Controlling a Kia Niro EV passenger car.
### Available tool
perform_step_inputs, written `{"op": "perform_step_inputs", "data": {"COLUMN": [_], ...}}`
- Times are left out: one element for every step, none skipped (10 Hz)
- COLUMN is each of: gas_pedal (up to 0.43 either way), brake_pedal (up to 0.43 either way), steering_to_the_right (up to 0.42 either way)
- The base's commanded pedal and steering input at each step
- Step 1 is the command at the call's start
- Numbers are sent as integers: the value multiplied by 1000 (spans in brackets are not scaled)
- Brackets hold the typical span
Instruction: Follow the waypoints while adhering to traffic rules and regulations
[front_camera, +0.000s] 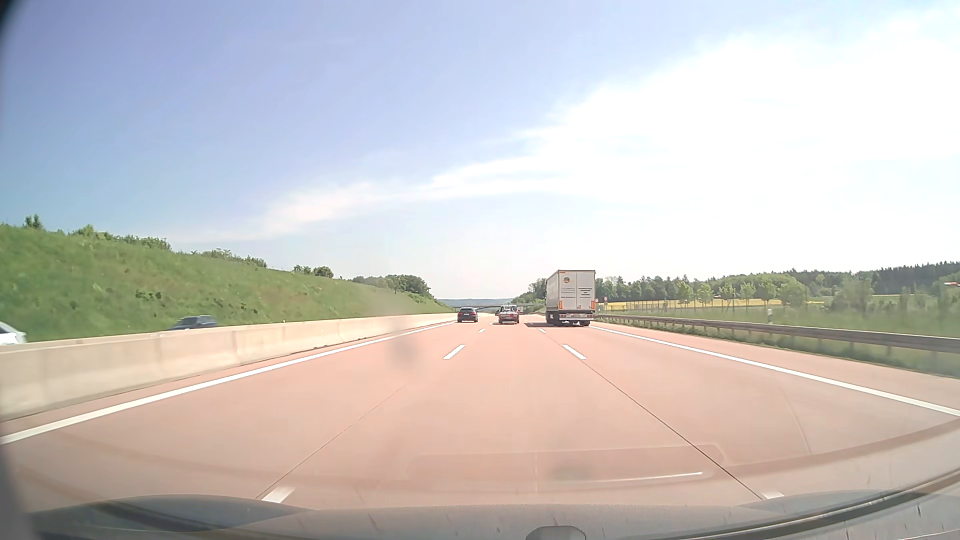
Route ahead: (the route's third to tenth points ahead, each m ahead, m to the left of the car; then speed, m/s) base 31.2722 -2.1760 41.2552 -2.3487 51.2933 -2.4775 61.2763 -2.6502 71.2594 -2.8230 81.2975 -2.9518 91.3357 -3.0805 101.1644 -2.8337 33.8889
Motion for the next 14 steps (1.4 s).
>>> {"op": "perform_step_inputs", "data": {"gas_pedal": [39, 39, 39, 39, 47, 47, 79, 150, 169, 189, 189, 189, 157, 98], "brake_pedal": [0, 0, 0, 0, 0, 0, 0, 0, 0, 0, 0, 0, 0, 0], "steering_to_the_right": [-2, -1, -1, -1, -1, -1, -1, -1, -1, -1, -1, -1, -1, -1]}}
